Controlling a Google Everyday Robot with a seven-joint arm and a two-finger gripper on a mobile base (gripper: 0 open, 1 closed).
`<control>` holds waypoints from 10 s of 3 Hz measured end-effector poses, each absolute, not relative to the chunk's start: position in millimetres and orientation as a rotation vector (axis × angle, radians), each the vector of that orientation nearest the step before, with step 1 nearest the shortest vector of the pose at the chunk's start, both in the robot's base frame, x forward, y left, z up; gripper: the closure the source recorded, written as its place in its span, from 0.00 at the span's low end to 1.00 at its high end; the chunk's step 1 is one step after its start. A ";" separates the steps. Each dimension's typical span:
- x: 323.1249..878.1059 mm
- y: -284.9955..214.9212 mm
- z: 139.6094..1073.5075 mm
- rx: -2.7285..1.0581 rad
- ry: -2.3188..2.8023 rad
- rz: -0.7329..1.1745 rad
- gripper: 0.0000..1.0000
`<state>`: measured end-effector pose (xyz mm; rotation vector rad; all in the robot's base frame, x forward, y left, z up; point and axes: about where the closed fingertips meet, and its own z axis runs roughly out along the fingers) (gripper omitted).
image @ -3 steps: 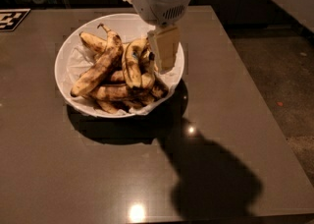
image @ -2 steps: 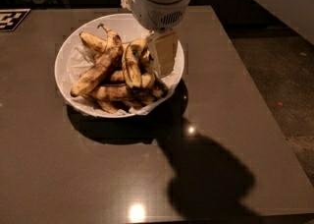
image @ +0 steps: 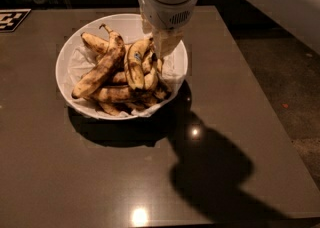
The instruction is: Pick banana from white bowl
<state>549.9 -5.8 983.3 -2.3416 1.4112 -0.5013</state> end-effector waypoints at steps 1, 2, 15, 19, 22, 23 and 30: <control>559.9 -13.1 979.8 -2.359 1.420 -0.510 0.83; 565.6 -14.1 979.3 -2.373 1.408 -0.516 1.00; 593.0 38.0 943.1 -2.623 1.094 -0.475 0.45; 583.7 36.0 954.1 -2.556 1.110 -0.379 1.00; 555.1 3.0 1028.1 -2.188 1.287 -0.020 1.00; 542.8 -10.9 1042.7 -2.074 1.305 0.079 1.00; 401.6 -127.0 1024.8 -1.630 1.672 0.328 1.00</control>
Offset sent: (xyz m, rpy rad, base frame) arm 0.0257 -0.0090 -0.0108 -0.0451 0.0212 0.0189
